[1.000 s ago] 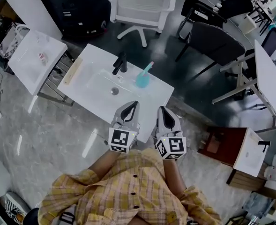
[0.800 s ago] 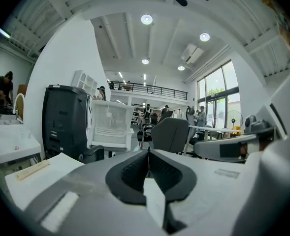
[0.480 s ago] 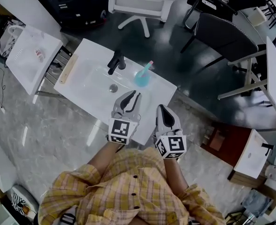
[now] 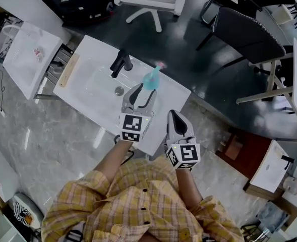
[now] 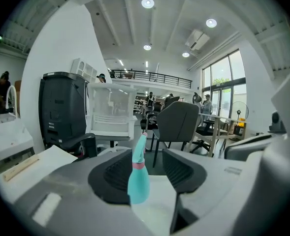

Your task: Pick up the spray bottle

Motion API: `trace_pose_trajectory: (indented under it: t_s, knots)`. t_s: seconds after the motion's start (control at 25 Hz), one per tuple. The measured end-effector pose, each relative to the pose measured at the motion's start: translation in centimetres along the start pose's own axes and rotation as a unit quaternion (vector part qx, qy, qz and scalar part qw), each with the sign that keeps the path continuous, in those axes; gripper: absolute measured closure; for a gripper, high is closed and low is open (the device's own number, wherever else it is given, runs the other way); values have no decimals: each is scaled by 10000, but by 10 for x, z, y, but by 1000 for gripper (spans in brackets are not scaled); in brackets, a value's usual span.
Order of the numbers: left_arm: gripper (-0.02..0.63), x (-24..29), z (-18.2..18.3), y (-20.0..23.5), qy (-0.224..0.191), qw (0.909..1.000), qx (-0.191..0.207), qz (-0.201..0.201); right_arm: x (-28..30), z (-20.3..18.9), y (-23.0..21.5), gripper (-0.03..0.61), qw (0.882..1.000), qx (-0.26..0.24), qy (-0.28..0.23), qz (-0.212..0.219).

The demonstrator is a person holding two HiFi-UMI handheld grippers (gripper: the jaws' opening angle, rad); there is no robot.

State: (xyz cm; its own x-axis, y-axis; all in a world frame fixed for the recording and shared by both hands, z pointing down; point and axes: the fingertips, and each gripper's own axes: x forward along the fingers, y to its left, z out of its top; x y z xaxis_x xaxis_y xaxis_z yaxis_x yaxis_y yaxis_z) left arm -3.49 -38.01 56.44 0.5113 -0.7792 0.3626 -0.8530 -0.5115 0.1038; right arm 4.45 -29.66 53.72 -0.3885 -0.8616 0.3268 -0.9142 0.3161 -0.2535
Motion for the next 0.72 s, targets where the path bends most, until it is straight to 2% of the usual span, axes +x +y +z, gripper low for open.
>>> trace_pose_trajectory:
  t_s: [0.28,0.72]
  knots:
    - [426,31,-3,7,58,9999,126,17,6,-3,-10,580,10000,-19,81,-1]
    - [428,64,-16,18,262,9996,104,47,11,-6,-20,578,9999,20,162,21]
